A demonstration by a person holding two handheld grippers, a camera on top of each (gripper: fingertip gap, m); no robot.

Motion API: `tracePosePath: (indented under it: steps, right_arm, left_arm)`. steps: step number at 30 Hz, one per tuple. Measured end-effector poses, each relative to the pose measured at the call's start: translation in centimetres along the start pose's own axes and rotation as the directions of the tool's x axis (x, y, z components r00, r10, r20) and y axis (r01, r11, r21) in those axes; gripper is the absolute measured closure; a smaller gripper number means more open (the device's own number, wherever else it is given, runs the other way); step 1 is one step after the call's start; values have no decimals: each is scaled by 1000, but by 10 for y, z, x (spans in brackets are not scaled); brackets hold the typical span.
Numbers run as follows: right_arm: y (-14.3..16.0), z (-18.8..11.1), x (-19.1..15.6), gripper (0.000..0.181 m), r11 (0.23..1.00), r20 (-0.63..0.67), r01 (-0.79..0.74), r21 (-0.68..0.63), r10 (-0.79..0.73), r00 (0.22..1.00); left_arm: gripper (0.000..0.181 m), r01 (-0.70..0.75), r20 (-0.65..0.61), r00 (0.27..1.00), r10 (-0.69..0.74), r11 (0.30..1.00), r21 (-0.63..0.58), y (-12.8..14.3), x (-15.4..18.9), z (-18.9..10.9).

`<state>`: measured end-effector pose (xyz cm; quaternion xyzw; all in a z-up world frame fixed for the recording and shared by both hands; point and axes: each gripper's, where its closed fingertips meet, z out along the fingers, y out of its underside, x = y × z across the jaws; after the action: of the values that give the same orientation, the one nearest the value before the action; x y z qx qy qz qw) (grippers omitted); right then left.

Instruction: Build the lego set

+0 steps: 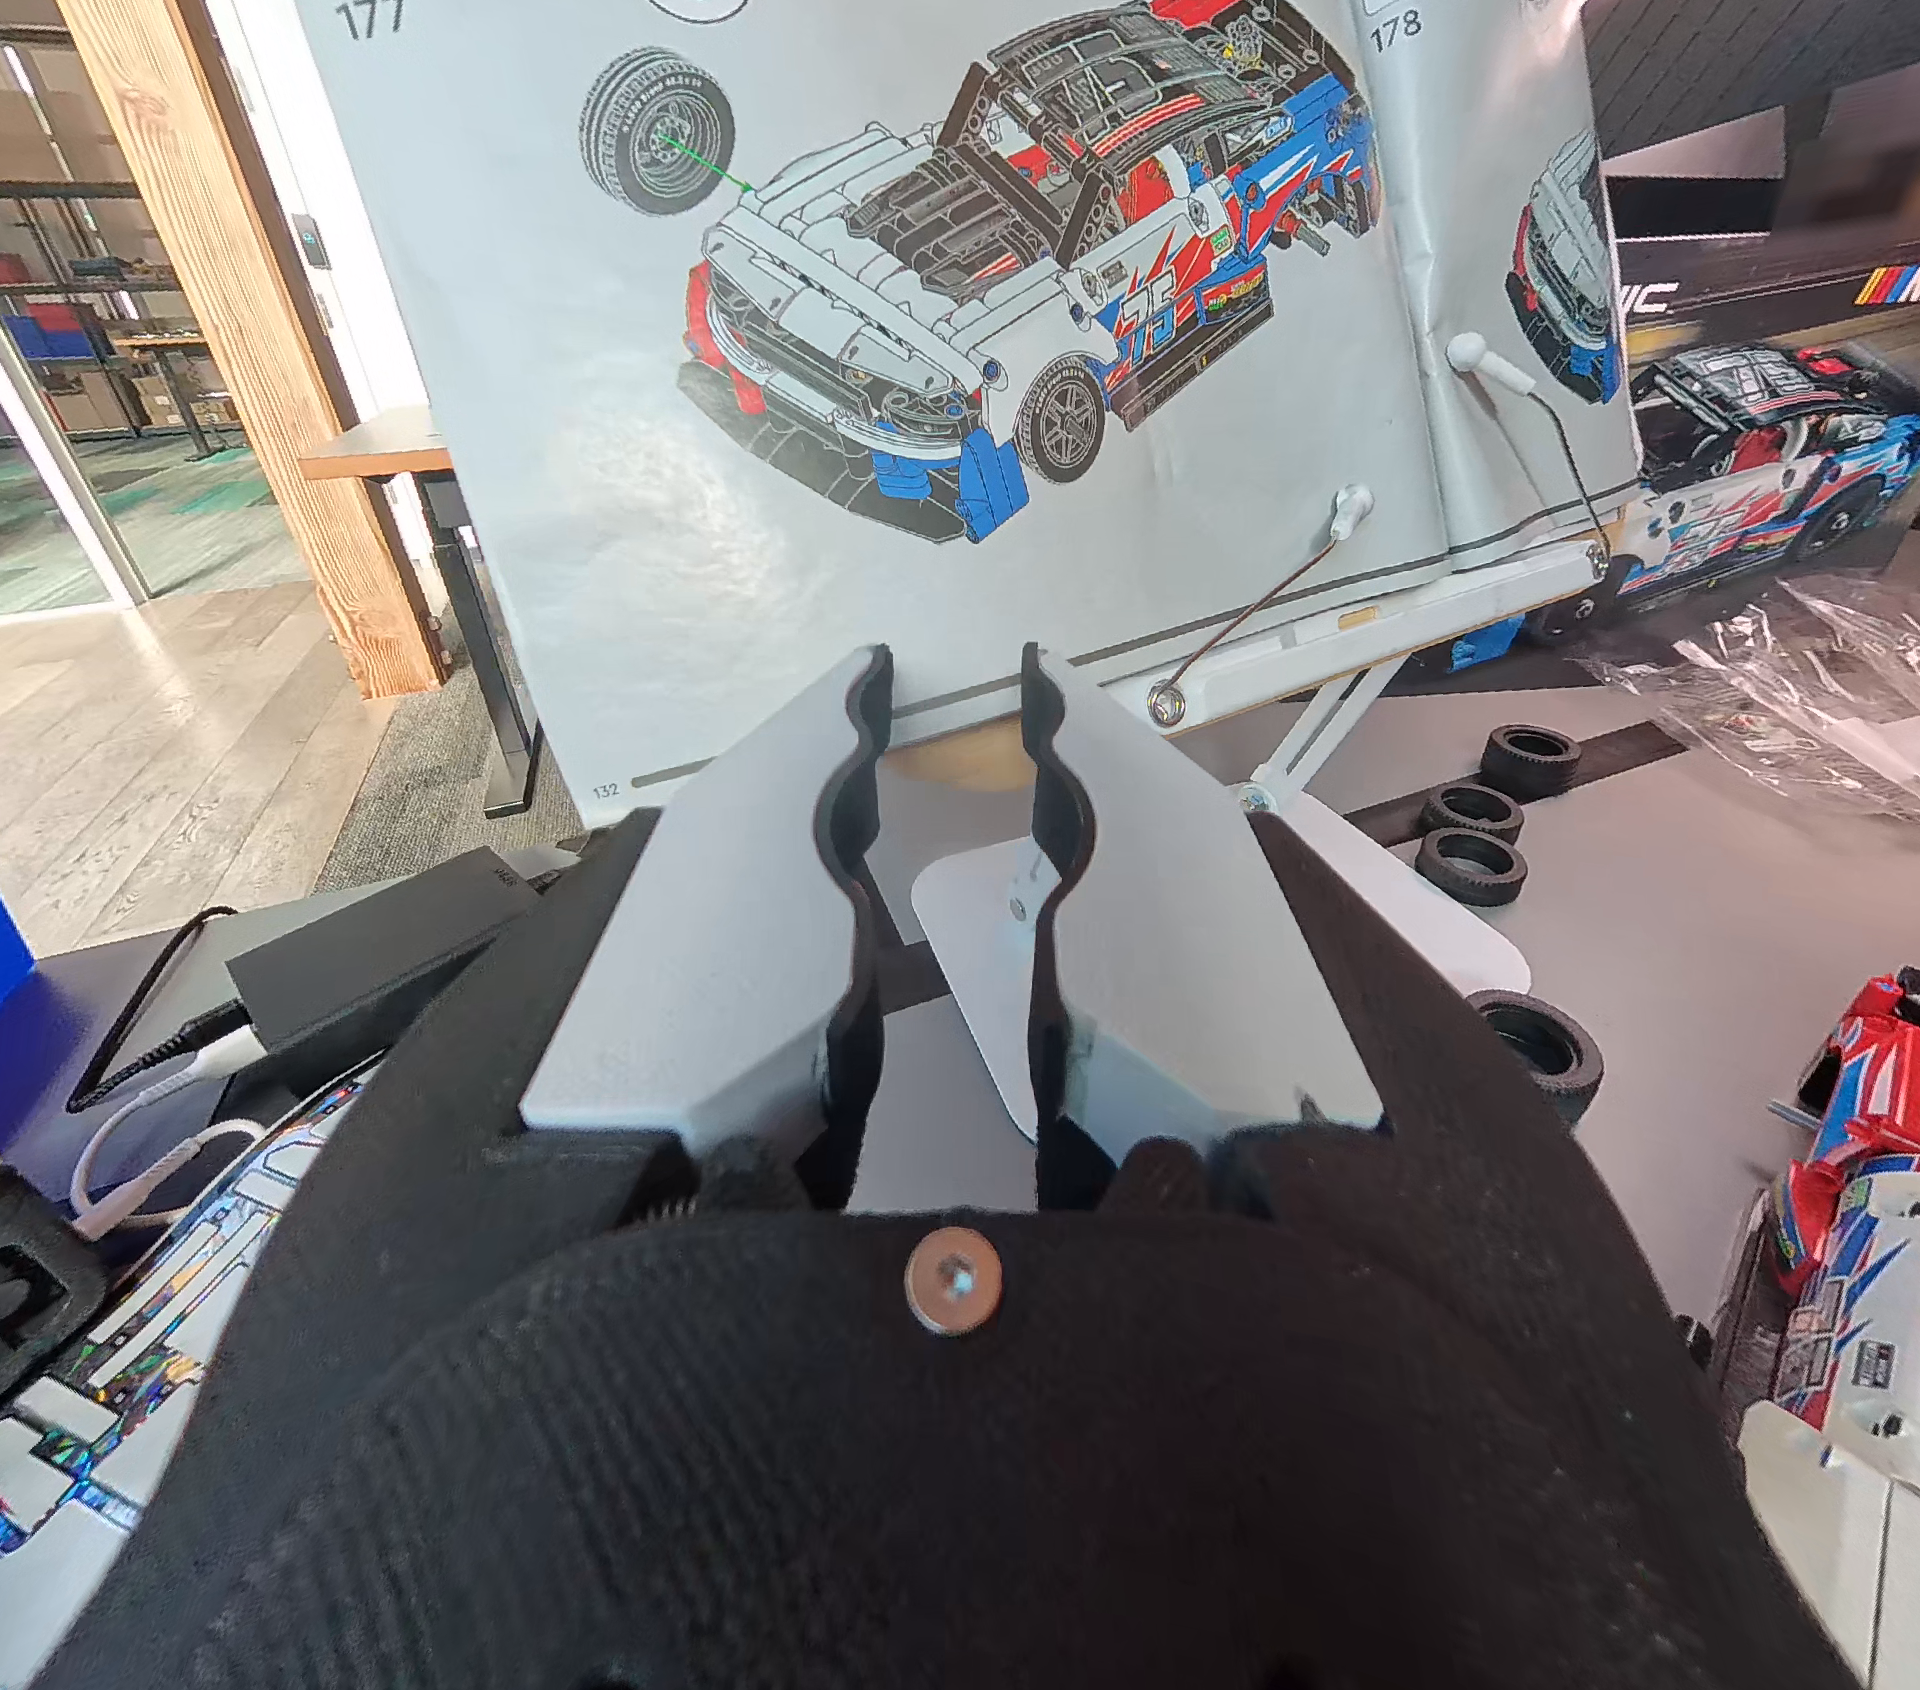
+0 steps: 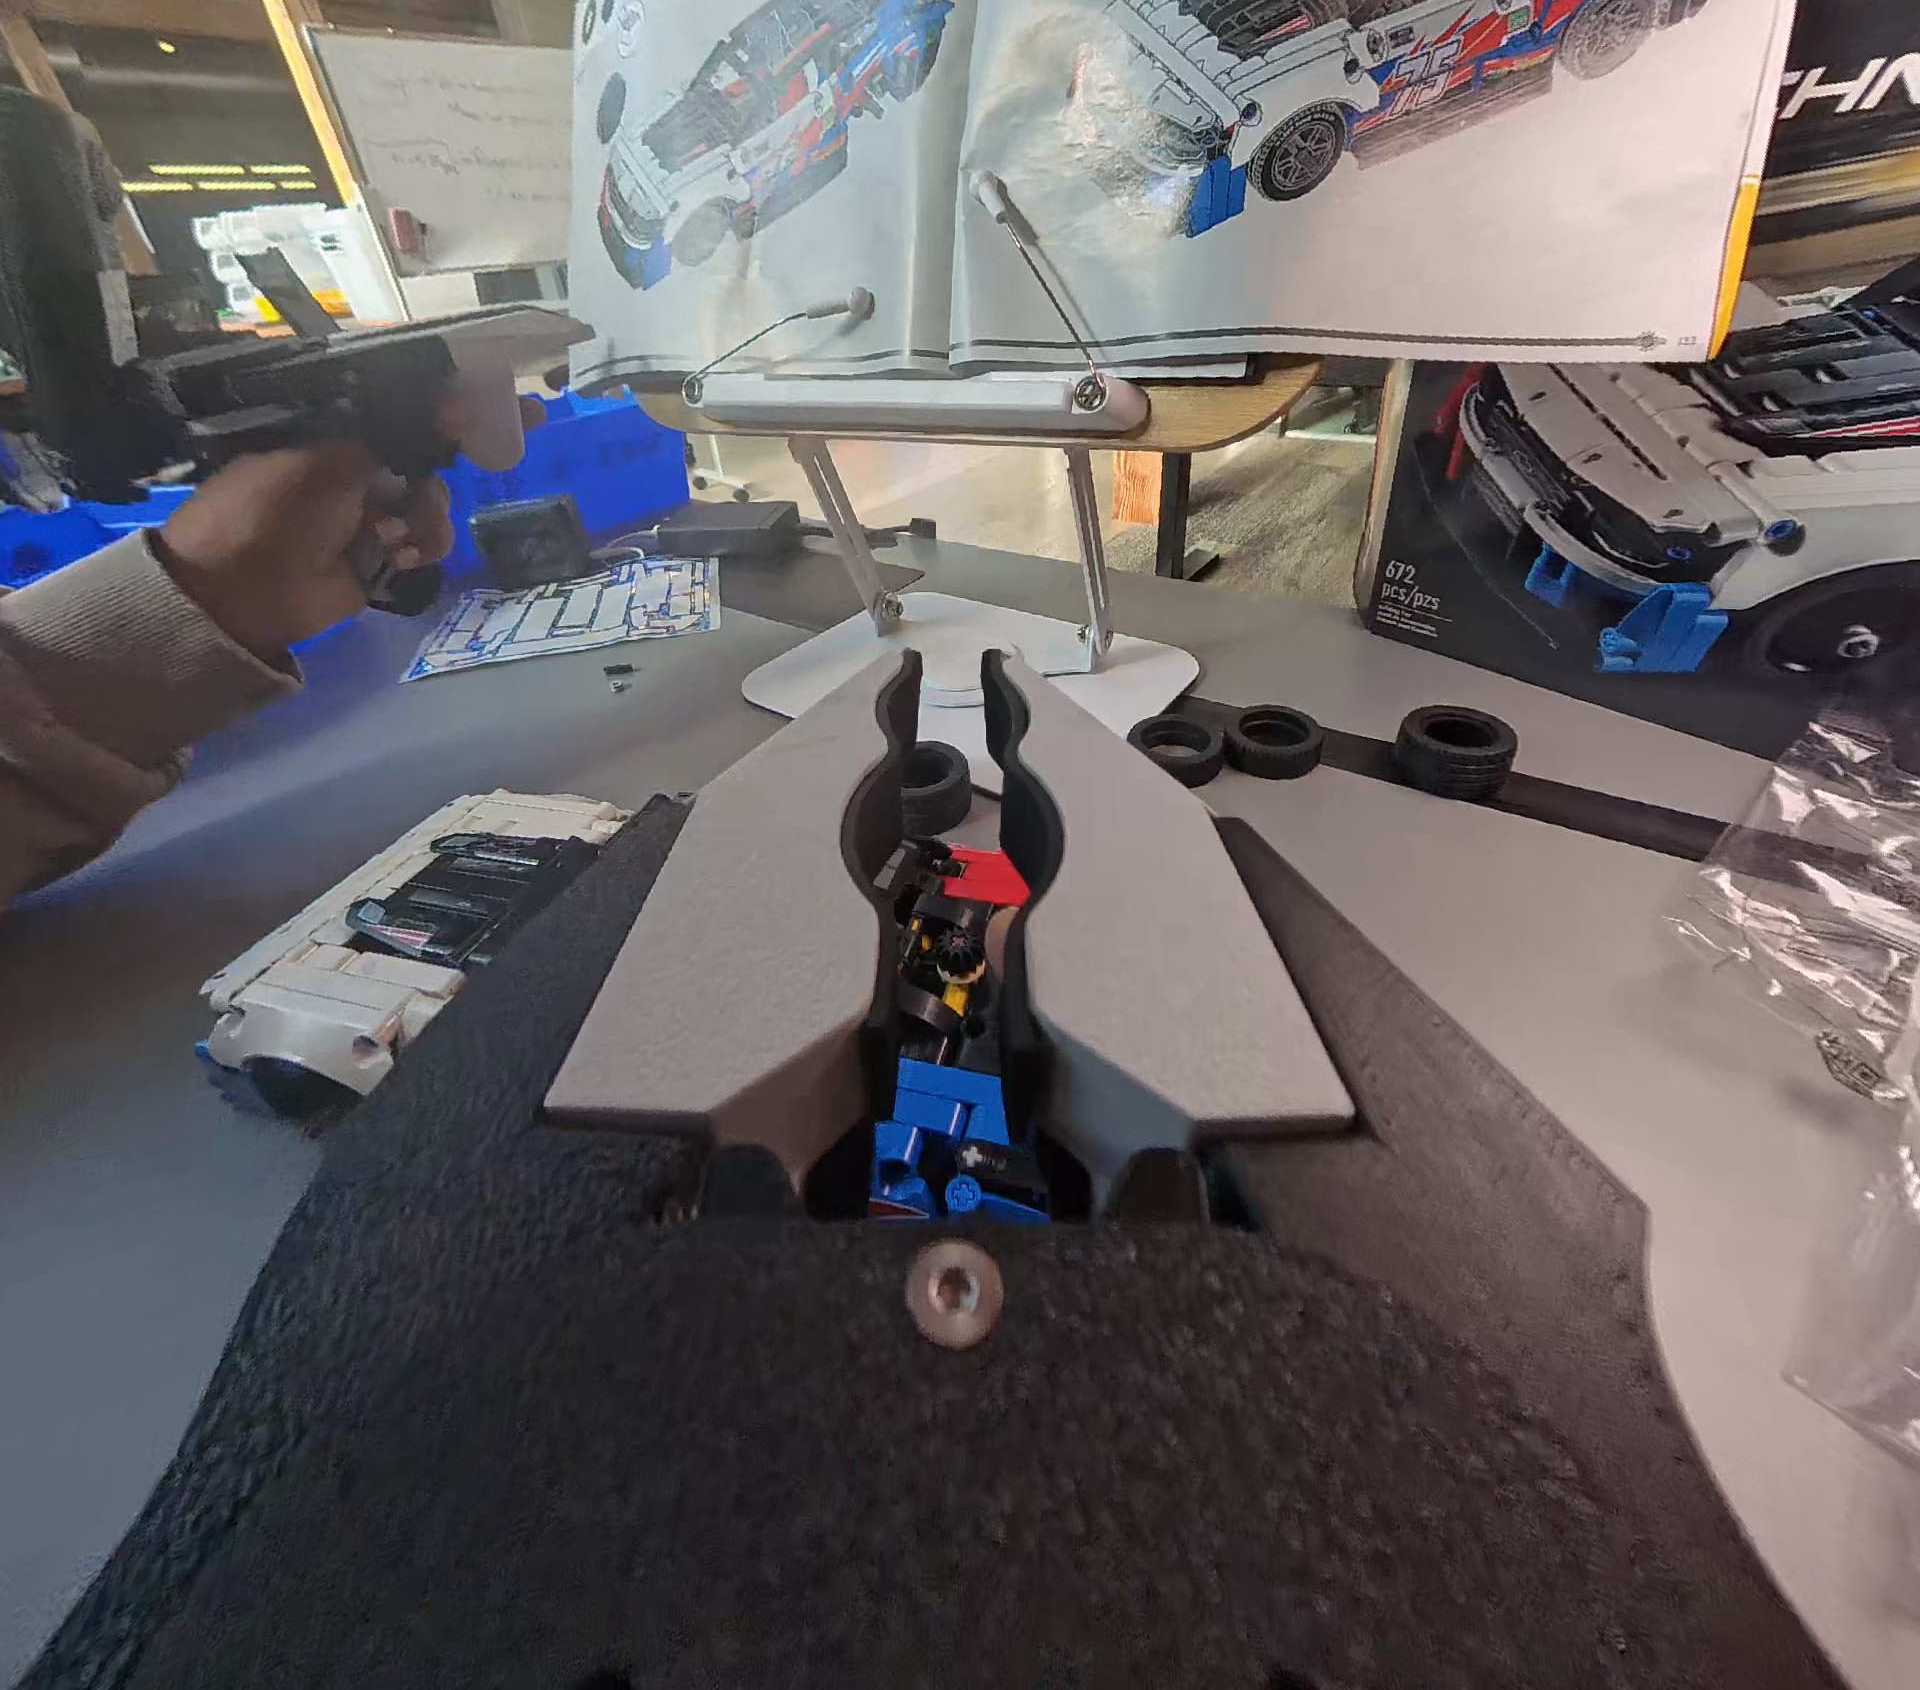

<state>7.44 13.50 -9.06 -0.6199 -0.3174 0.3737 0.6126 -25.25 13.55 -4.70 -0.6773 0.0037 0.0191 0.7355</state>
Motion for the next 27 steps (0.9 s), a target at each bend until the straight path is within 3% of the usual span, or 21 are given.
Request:
tracePosePath:
  steps: [7, 11, 15, 27]
  right_arm:
    - [7, 0, -10, 160, 999, 31, 44, -1, -44, 999]
    - [9, 0, -12, 154, 995, 16, 99, 0, -99, 995]
    - [14, 3, -12, 151, 993, 11, 119, -6, -119, 993]
    - [19, 1, -9, 154, 994, 22, 111, -14, -111, 994]
  left_arm:
    - [160, -34, 24, 999, 33, 998, 43, -23, -3, -9]
    - [176, -35, 38, 999, 32, 997, 62, -30, -7, -14]
    - [179, -45, 59, 997, 40, 996, 80, -36, -14, -19]
    - [180, -50, 112, 993, 41, 996, 77, -20, -33, -12]
